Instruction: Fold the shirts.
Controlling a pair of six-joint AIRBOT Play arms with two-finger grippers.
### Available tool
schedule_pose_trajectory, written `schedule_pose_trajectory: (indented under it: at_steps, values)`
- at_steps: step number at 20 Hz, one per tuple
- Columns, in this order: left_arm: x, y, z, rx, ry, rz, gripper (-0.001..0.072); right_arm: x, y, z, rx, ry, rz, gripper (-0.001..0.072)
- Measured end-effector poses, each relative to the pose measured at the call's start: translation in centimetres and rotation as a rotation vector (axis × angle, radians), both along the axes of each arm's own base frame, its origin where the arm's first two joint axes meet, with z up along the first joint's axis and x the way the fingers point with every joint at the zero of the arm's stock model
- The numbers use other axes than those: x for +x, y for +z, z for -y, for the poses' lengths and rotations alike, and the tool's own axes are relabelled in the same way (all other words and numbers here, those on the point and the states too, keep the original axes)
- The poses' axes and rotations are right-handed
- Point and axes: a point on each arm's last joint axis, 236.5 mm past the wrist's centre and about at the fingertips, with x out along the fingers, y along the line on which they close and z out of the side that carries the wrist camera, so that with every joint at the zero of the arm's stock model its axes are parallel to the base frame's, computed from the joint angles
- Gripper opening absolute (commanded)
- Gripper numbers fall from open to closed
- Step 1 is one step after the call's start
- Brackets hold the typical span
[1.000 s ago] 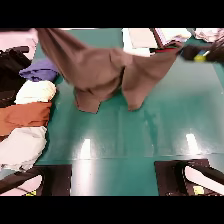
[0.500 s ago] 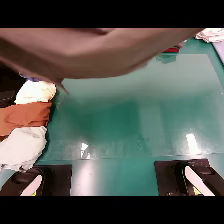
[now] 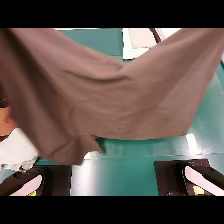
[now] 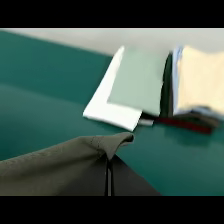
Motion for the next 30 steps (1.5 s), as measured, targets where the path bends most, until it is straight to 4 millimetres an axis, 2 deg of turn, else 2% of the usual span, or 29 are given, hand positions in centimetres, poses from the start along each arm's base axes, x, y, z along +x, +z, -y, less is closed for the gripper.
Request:
schedule_pose_trajectory:
  at_steps: [3,4,5,6,7,8,9,11,13,16,19,23,26,28,30]
  values:
    - [7.5,-10.6,1.0,0.037,-0.008,-0.282,0.0024,5.0,-9.0,1.3,0.02,-0.015,-0.236,0.0014]
    - [9.6,-14.5,1.3,0.048,-0.009,-0.375,0.0052,6.3,-12.1,1.6,0.027,-0.02,-0.307,0.0014]
    - [11.2,-17.8,1.5,0.056,-0.011,-0.446,0.0365,7.5,-15.5,2.0,0.033,-0.026,-0.387,0.0014]
    - [12.6,-21.3,1.7,0.063,-0.013,-0.519,0.0584,8.2,-18.2,2.2,0.038,-0.03,-0.45,0.0016]
    - [13.3,-24.0,1.8,0.069,-0.013,-0.579,0.0585,8.9,-20.8,2.3,0.047,-0.031,-0.507,0.0094]
    - [14.0,-26.1,1.9,0.07,-0.011,-0.624,0.0584,9.3,-22.8,2.4,0.054,-0.031,-0.553,0.0348]
    - [14.3,-27.4,1.9,0.072,-0.01,-0.65,0.0584,9.8,-24.5,2.5,0.062,-0.037,-0.59,0.0496]
    - [14.6,-28.8,1.5,0.072,0.001,-0.683,0.0585,10.6,-25.9,2.7,0.086,-0.056,-0.62,0.0469]
    - [14.0,-29.0,0.4,0.07,0.018,-0.715,0.0584,11.0,-25.8,2.7,0.096,-0.066,-0.625,0.044]
    - [11.4,-29.3,-1.9,0.063,0.053,-0.78,0.0585,9.5,-25.1,2.5,0.096,-0.062,-0.642,0.0441]
    - [6.5,-31.7,-3.7,0.056,0.088,-0.878,0.0585,6.3,-25.2,1.9,0.096,-0.056,-0.674,0.044]
    - [-3.4,-38.6,-4.8,0.054,0.123,-1.052,0.0585,1.4,-26.2,0.6,0.12,-0.038,-0.719,0.044]
    - [-10.1,-43.7,-4.8,0.047,0.134,-1.178,0.0585,-1.2,-26.6,-0.8,0.16,-0.009,-0.728,0.044]
    - [-12.8,-46.1,-4.0,0.007,0.132,-1.227,0.0585,-2.1,-26.5,-1.5,0.182,0.002,-0.718,0.044]
    - [-13.9,-47.3,-3.0,-0.049,0.131,-1.239,0.0585,-2.8,-26.3,-1.9,0.194,0.008,-0.706,0.044]
